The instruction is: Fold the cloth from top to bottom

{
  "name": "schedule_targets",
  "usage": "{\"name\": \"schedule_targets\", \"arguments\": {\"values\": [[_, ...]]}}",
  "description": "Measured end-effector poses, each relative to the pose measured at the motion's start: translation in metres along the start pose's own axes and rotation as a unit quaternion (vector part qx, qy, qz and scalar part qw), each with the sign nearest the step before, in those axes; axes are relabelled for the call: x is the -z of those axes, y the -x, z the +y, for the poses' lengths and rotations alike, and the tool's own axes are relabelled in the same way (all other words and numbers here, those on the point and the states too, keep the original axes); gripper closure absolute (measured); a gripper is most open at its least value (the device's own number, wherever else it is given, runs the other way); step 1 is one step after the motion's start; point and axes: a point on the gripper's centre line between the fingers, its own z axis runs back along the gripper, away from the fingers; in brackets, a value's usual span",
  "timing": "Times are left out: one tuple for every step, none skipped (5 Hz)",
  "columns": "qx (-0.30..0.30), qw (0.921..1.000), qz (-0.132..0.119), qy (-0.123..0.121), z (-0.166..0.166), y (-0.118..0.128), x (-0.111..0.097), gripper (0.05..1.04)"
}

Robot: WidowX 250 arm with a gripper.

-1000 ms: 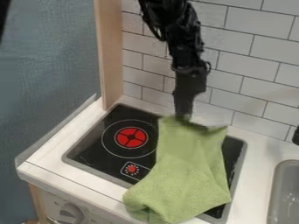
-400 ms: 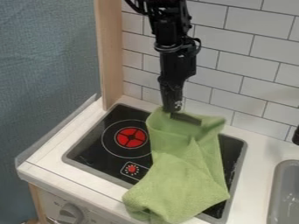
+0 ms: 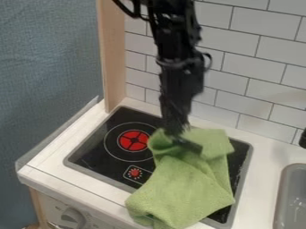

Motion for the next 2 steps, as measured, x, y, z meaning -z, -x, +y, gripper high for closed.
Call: {"name": "schedule_targets", "arguments": {"values": [[0.001,0.9998,0.015,0.013,-0.022,0.004,0.013,1.035],[0.01,0.9995,0.018,0.025,-0.043,0.005,0.025,1.035]]}}
